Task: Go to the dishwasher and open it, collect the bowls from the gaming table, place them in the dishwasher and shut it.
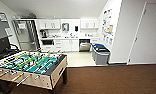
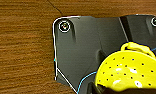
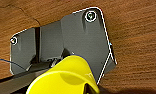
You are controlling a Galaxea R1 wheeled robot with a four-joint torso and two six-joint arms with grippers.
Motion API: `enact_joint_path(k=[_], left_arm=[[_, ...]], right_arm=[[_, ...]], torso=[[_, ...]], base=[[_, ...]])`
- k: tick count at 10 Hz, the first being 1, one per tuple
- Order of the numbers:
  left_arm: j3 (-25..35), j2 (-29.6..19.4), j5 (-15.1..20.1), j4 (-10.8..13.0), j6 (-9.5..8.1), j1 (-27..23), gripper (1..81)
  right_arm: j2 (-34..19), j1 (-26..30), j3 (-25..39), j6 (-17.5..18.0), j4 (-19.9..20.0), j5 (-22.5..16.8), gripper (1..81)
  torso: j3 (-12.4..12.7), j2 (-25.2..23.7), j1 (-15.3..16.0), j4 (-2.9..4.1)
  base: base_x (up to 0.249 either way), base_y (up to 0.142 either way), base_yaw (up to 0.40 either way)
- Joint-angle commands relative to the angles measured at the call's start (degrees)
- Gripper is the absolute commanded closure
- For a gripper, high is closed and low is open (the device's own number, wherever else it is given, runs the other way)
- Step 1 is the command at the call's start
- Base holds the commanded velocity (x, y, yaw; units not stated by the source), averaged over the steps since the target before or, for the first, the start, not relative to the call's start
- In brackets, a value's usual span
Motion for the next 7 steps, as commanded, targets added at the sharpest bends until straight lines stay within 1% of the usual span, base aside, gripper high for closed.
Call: enact_joint_path(k=[1, 7], left_arm=[[-0.18, -0.55, 2.96, 0.53, 0.1, -2.78, 81.1], [-0.18, -0.55, 2.96, 0.62, 0.1, -2.87, 81.1]], right_arm=[[-1.31, 2.75, 0.18, -0.23, -0.51, -3.41, 81.1], [-1.31, 2.75, 0.18, -0.23, -0.43, -3.41, 81.1]], torso=[[0.0, 0.0, 0.0, 0.0], [0.0, 0.02, 0.04, 0.0]], base=[[0.181, -0.068, 0.0], [0.181, -0.073, 0.0]])
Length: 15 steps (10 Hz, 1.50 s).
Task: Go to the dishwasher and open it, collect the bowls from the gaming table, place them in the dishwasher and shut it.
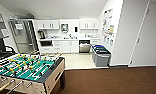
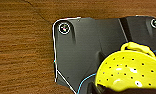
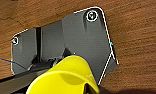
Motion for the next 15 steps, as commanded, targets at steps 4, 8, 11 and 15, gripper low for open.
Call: enact_joint_path(k=[4, 8, 11, 15], left_arm=[[-0.16, -0.55, 2.94, 0.62, 0.1, -2.67, 81.1], [-0.16, -0.55, 3.11, 0.62, 0.1, -2.76, 81.1], [-0.16, -0.55, 3.11, 0.62, 0.1, -2.76, 81.1], [-0.16, -0.64, 3.11, 0.62, 0.19, -2.76, 81.1]], right_arm=[[-1.46, 3.01, 0.15, -0.23, -0.4, -3.41, 81.1], [-1.37, 3.18, 0.15, -0.23, -0.49, -3.49, 81.1], [-1.46, 3.1, 0.15, -0.23, -0.4, -3.49, 81.1], [-1.46, 3.18, 0.15, -0.23, -0.4, -4.02, 81.1]], torso=[[0.0, 0.0, 0.0, 0.0], [0.0, 0.02, 0.02, 0.0], [0.0, 0.02, 0.02, 0.0], [0.0, 0.02, 0.0, 0.0]], base=[[0.181, -0.077, 0.0], [0.181, -0.076, 0.0], [0.181, -0.045, 0.0], [0.181, 0.0, 0.0]])
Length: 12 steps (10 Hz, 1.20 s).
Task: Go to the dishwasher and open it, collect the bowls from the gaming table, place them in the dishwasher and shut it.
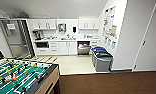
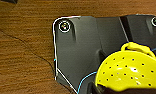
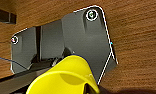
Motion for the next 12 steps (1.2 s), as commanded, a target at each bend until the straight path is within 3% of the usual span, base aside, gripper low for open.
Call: enact_joint_path(k=[1, 7, 12], left_arm=[[-0.16, -0.64, 2.97, 0.6, 0.08, -2.71, 81.1], [-0.16, -0.55, 2.79, 0.6, 0.17, -2.71, 81.1], [-0.16, -0.46, 2.97, 0.6, 0.17, -2.71, 81.1]], right_arm=[[-1.36, 2.8, 0.1, -0.23, -0.38, -3.42, 81.1], [-1.36, 2.88, 0.02, -0.23, -0.38, -3.34, 81.1], [-1.36, 2.97, 0.02, -0.23, -0.47, -3.42, 81.1]], torso=[[0.0, 0.0, -0.02, 0.0], [0.0, 0.0, -0.02, 0.0], [0.0, 0.0, -0.02, 0.0]], base=[[0.181, 0.0, 0.0], [0.181, 0.0, 0.0], [0.181, -0.069, 0.0]])
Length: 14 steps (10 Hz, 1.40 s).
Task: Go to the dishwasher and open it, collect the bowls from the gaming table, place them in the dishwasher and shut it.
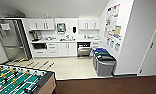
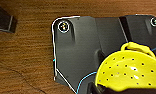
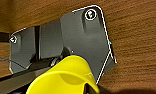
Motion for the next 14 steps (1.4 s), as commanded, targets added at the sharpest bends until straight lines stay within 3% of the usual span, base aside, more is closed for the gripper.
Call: enact_joint_path(k=[1, 6, 14], left_arm=[[-0.18, -0.66, 3.08, 0.6, 0.17, -2.66, 81.1], [-0.18, -0.75, 3.08, 0.6, 0.17, -2.66, 81.1], [-0.18, -0.83, 3.08, 0.6, 0.08, -2.66, 81.1]], right_arm=[[-1.22, 2.88, 0.15, -0.23, -0.47, -3.19, 81.1], [-1.14, 2.88, 0.15, -0.23, -0.47, -3.19, 81.1], [-1.05, 2.97, 0.15, -0.23, -0.38, -3.19, 81.1]], torso=[[0.0, 0.0, 0.0, 0.0], [0.0, 0.0, -0.02, 0.0], [0.0, 0.0, -0.02, 0.0]], base=[[0.181, -0.071, 0.0], [0.181, -0.072, 0.0], [0.181, 0.0, 0.0]])
